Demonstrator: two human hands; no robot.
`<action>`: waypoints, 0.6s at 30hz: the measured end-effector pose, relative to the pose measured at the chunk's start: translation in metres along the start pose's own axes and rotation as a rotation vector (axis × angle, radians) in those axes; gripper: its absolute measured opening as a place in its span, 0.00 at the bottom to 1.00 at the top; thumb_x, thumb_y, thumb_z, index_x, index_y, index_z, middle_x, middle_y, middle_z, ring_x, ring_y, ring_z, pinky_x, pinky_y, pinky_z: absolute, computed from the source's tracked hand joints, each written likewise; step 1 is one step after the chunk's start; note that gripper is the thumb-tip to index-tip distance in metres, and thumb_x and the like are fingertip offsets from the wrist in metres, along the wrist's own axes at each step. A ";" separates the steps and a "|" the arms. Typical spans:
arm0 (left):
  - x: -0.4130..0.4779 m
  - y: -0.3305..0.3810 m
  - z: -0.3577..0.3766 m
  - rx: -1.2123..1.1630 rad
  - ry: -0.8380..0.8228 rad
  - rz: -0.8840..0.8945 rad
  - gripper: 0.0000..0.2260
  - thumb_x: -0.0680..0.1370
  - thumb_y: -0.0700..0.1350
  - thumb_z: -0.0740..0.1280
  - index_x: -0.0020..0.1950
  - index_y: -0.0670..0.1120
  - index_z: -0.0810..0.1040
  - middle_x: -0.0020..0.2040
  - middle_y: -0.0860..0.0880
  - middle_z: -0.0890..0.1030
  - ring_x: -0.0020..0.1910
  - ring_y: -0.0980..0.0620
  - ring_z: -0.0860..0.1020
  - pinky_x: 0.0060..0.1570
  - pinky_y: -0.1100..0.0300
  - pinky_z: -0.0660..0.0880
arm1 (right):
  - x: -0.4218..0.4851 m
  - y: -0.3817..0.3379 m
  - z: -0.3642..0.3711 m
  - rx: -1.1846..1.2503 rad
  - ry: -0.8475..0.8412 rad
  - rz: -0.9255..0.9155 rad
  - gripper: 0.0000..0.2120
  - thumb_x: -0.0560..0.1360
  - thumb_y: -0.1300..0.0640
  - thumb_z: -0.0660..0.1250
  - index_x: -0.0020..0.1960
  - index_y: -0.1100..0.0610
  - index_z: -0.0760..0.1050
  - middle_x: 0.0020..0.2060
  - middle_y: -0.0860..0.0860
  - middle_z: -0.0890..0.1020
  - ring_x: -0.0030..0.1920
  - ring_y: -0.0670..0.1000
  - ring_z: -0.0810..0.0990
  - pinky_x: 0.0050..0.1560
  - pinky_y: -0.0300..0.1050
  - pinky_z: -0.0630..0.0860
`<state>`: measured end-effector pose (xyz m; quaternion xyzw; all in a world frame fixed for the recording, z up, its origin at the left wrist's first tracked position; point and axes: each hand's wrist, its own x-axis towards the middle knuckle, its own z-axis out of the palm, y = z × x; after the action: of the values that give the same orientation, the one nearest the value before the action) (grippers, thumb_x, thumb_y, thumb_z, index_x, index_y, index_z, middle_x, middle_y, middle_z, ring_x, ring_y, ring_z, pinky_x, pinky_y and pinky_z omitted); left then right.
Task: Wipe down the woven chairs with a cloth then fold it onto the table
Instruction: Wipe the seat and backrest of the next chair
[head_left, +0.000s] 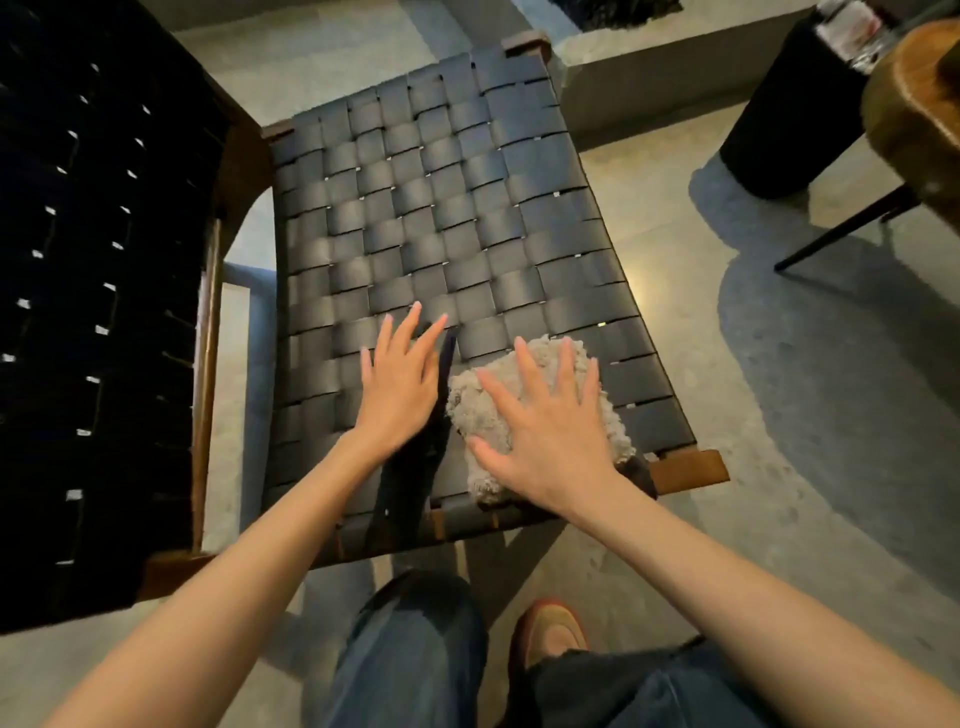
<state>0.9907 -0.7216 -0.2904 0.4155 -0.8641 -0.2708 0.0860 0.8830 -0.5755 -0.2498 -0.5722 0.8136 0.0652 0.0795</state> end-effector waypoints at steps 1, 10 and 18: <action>0.005 -0.004 0.006 0.002 0.015 0.015 0.20 0.83 0.46 0.54 0.75 0.57 0.61 0.78 0.52 0.54 0.77 0.47 0.47 0.72 0.39 0.46 | 0.005 0.001 0.004 -0.001 0.043 0.016 0.33 0.73 0.32 0.46 0.76 0.41 0.51 0.78 0.54 0.47 0.75 0.67 0.40 0.71 0.70 0.40; 0.032 -0.025 0.036 0.000 0.220 0.109 0.18 0.82 0.47 0.56 0.71 0.59 0.67 0.75 0.51 0.63 0.73 0.45 0.57 0.71 0.41 0.52 | 0.067 0.036 0.007 0.027 0.292 0.376 0.29 0.75 0.37 0.53 0.75 0.44 0.59 0.77 0.53 0.56 0.76 0.63 0.50 0.73 0.64 0.48; 0.024 -0.021 0.030 -0.063 0.199 0.103 0.18 0.82 0.48 0.55 0.72 0.58 0.66 0.75 0.51 0.62 0.74 0.46 0.55 0.73 0.43 0.44 | 0.007 0.029 0.003 0.075 0.315 0.446 0.26 0.75 0.42 0.59 0.71 0.49 0.68 0.74 0.52 0.63 0.73 0.57 0.59 0.73 0.55 0.54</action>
<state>0.9788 -0.7388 -0.3288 0.3924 -0.8626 -0.2505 0.1979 0.8541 -0.5715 -0.2536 -0.3784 0.9238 -0.0389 -0.0433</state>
